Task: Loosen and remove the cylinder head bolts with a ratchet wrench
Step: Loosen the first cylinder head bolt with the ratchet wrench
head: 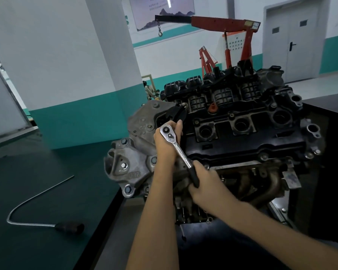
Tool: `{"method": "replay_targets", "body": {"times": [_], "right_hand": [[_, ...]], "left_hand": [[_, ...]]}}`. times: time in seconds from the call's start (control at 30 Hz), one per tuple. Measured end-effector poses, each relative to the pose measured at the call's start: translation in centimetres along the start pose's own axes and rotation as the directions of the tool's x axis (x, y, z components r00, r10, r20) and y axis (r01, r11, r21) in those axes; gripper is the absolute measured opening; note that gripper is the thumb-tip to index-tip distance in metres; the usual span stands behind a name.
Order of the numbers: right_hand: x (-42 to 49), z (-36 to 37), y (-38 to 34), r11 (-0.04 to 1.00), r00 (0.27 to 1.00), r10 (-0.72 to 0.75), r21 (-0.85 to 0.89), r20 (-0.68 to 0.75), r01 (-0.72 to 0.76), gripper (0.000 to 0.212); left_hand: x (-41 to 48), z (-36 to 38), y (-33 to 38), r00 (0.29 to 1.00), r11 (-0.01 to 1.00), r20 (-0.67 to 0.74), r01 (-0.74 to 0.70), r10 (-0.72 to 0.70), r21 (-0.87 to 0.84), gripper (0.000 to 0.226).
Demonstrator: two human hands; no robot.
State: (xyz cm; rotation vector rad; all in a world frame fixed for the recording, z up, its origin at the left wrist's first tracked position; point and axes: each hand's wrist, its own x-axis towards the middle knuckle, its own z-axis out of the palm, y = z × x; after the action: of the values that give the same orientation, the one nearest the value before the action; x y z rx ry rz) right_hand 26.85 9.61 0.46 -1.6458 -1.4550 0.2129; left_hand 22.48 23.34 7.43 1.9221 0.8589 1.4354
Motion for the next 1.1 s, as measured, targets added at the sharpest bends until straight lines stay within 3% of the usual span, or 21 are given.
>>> {"method": "replay_targets", "body": {"times": [0.13,0.2,0.27,0.3,0.37,0.43,0.5,0.57,0.67,0.77,0.83,0.97,1.03,1.1], "right_hand": [[3.3,-7.9,1.1,0.921,0.983,-0.077,-0.366,0.165,0.133,0.025],[5.9,-11.5,0.5,0.754,0.964,-0.133,-0.608,0.229,0.249,0.029],[7.6,-13.0,-0.3,0.593,0.944,-0.202,-0.735,0.260,0.329,0.036],[7.7,-13.1,-0.5,0.569,0.941,-0.224,-0.750,0.251,0.336,0.037],[6.0,-11.7,0.0,0.644,0.959,-0.221,-0.712,0.177,0.279,0.033],[2.9,-8.3,0.6,0.854,0.987,-0.138,-0.496,0.081,0.160,0.027],[0.4,-3.9,0.3,0.979,0.999,-0.033,-0.198,0.033,0.039,0.025],[-0.5,0.0,-0.6,0.999,1.000,0.020,-0.042,-0.024,-0.021,0.029],[-0.9,2.8,-1.7,0.997,0.995,0.056,0.055,-0.088,-0.051,0.029],[-0.6,0.3,-1.0,0.999,1.000,0.024,-0.029,-0.013,-0.025,0.032],[0.6,-3.6,0.1,0.972,0.996,-0.035,-0.229,0.077,0.052,0.035],[5.6,-11.7,0.2,0.683,0.963,-0.179,-0.680,0.199,0.268,0.037],[7.1,-12.9,-0.3,0.574,0.946,-0.236,-0.755,0.221,0.319,0.036],[6.5,-12.1,-0.1,0.570,0.950,-0.259,-0.767,0.173,0.295,0.035]], "left_hand": [[0.2,-0.3,-0.1,0.995,1.000,0.099,0.015,-0.013,-0.016,0.041],[0.3,-0.5,-0.2,0.993,0.999,0.115,0.033,-0.030,-0.028,0.039],[0.1,-0.6,-0.2,0.993,0.998,0.112,0.031,-0.024,-0.058,0.039],[0.1,-0.5,-0.2,0.994,0.997,0.106,0.033,-0.026,-0.065,0.039],[0.0,-0.3,-0.3,0.996,0.998,0.081,0.034,-0.029,-0.058,0.039],[0.1,0.0,-0.1,0.998,0.999,0.050,0.032,-0.029,-0.045,0.041],[0.3,0.2,-0.1,1.000,0.999,0.018,0.019,-0.019,-0.032,0.042],[0.3,0.2,-0.3,1.000,1.000,-0.010,0.012,-0.012,0.024,0.041],[0.2,0.1,-0.4,1.000,0.999,-0.019,0.020,-0.019,0.030,0.041],[0.2,0.0,-0.3,0.999,0.999,0.014,0.030,-0.030,0.019,0.039],[0.1,-0.1,-0.2,0.999,0.999,0.044,0.027,-0.025,-0.028,0.040],[-0.2,-0.2,-0.2,0.997,0.998,0.074,0.030,-0.026,-0.062,0.040],[-0.2,-0.1,-0.2,0.998,0.997,0.059,0.041,-0.037,-0.068,0.041],[-0.1,0.0,-0.1,0.998,0.997,0.029,0.052,-0.051,-0.065,0.042]]}}
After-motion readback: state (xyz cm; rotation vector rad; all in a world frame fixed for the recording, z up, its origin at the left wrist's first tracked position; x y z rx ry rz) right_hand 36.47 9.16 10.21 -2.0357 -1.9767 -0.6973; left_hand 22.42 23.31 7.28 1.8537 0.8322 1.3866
